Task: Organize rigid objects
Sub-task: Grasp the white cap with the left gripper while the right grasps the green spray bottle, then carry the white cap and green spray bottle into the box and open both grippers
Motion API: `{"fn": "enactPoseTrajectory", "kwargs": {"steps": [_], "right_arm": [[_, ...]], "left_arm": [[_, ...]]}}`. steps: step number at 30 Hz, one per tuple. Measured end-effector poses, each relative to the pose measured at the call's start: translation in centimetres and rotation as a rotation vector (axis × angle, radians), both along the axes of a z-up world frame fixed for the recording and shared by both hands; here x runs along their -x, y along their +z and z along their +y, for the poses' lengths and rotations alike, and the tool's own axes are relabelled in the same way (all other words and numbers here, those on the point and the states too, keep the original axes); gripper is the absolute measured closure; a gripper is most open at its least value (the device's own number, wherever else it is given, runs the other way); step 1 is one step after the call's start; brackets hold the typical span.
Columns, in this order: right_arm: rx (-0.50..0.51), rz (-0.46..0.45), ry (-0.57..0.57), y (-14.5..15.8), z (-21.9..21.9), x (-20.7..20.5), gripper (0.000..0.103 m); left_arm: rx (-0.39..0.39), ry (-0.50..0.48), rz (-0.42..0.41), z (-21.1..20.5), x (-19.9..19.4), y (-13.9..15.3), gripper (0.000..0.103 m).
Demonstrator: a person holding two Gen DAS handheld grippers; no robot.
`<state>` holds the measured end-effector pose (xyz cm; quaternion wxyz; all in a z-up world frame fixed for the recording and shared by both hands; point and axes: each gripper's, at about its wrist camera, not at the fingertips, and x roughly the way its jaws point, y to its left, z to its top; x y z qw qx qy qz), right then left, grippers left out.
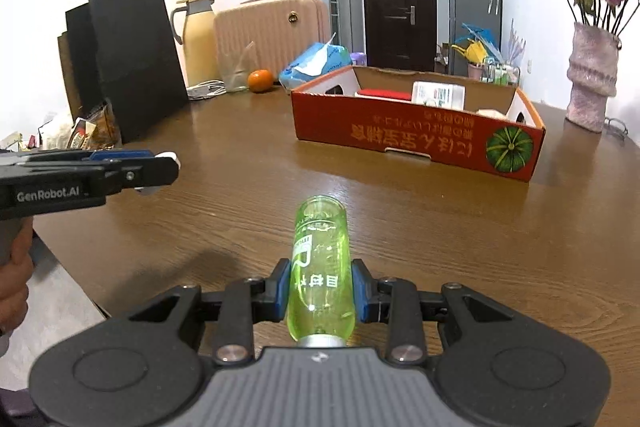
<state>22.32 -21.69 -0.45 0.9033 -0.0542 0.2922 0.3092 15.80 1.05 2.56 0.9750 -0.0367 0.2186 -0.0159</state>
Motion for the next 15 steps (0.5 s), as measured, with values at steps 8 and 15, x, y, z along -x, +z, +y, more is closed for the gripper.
{"fn": "enactPoseTrajectory", "kwargs": {"steps": [8, 15], "right_arm": [[0.021, -0.045, -0.028, 1.8, -0.3, -2.0, 0.073], [0.070, -0.132, 0.025, 5.5, 0.5, -8.6, 0.073]], "left_arm": [[0.034, -0.028, -0.003, 0.8, -1.8, 0.2, 0.063], [0.080, -0.105, -0.050, 2.4, -8.8, 2.9, 0.063]]}}
